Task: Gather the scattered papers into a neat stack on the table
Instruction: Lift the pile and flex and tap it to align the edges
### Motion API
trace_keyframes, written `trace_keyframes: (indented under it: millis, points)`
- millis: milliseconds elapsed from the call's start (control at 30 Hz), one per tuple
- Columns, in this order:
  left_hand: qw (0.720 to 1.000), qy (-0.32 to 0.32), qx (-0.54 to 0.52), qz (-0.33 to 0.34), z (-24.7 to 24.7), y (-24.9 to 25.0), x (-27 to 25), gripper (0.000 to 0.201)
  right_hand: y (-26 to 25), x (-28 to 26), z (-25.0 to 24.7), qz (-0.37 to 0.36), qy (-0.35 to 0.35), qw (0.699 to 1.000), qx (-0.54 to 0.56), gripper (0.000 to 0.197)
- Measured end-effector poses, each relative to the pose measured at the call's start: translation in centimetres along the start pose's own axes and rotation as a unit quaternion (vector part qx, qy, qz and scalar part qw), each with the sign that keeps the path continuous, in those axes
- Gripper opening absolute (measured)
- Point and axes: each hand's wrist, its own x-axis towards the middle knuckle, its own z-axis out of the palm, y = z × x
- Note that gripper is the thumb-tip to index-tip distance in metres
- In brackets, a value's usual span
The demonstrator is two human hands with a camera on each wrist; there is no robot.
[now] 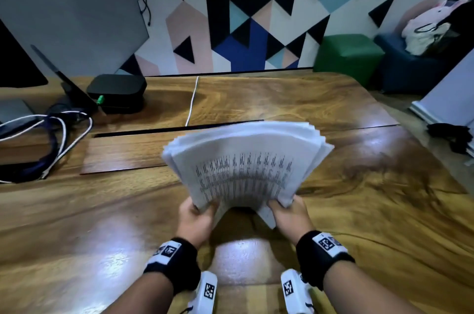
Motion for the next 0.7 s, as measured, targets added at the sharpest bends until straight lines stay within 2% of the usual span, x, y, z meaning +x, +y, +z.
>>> trace_keyframes:
  millis: [100, 133, 200, 267, 300, 367, 400, 467, 533, 633, 700]
  points:
    - [0.999, -0.025, -0.021, 0.043, -1.1, 2.1, 1.0, 0.01, -2.1, 0.9, -0.9, -0.015, -0.007, 1.0, 0.006, 0.014]
    - [0.997, -0.033, -0.025, 0.059, -1.5, 2.7, 1.2, 0.012, -2.6, 1.2, -1.3, -0.024, -0.019, 1.0, 0.006, 0.012]
    - [0.997, -0.054, -0.034, 0.044, -2.0, 3.0, 1.1, 0.029, -2.2, 1.6, -1.9, -0.014, -0.03, 0.999, -0.001, 0.025]
    - [0.997, -0.08, -0.007, -0.014, -2.0, 2.3, 0.4, 0.047, -0.8, 1.2, -2.1, 0.029, -0.042, 0.998, -0.022, 0.034]
    - [0.995, -0.093, 0.005, -0.029, -1.8, 1.8, -0.1, 0.042, -0.2, 0.9, -2.0, 0.042, -0.051, 0.997, -0.029, 0.032]
    - [0.995, -0.092, 0.014, -0.029, -1.2, 2.0, -0.5, 0.011, -0.1, 0.6, -2.0, 0.031, -0.063, 0.997, -0.013, 0.018]
    - [0.996, -0.087, 0.011, -0.029, -0.8, 2.6, -0.3, 0.005, -0.7, 0.7, -2.1, 0.017, -0.063, 0.998, -0.007, 0.013]
    - [0.997, -0.069, -0.012, -0.032, -0.5, 4.5, 0.3, 0.011, -2.9, 1.3, -3.0, -0.014, -0.044, 0.999, 0.025, 0.005]
    - [0.996, -0.048, -0.065, -0.047, -0.5, 6.6, 1.3, 0.012, -5.0, 2.2, -4.1, -0.041, -0.025, 0.998, 0.046, 0.008]
    - [0.982, -0.025, -0.166, -0.092, -0.8, 8.0, 2.8, 0.019, -5.2, 3.2, -5.3, 0.019, -0.035, 0.989, 0.14, 0.032]
    - [0.966, -0.021, -0.235, -0.105, -0.6, 8.4, 3.1, 0.032, -4.4, 2.7, -5.1, 0.088, -0.061, 0.957, 0.268, 0.031]
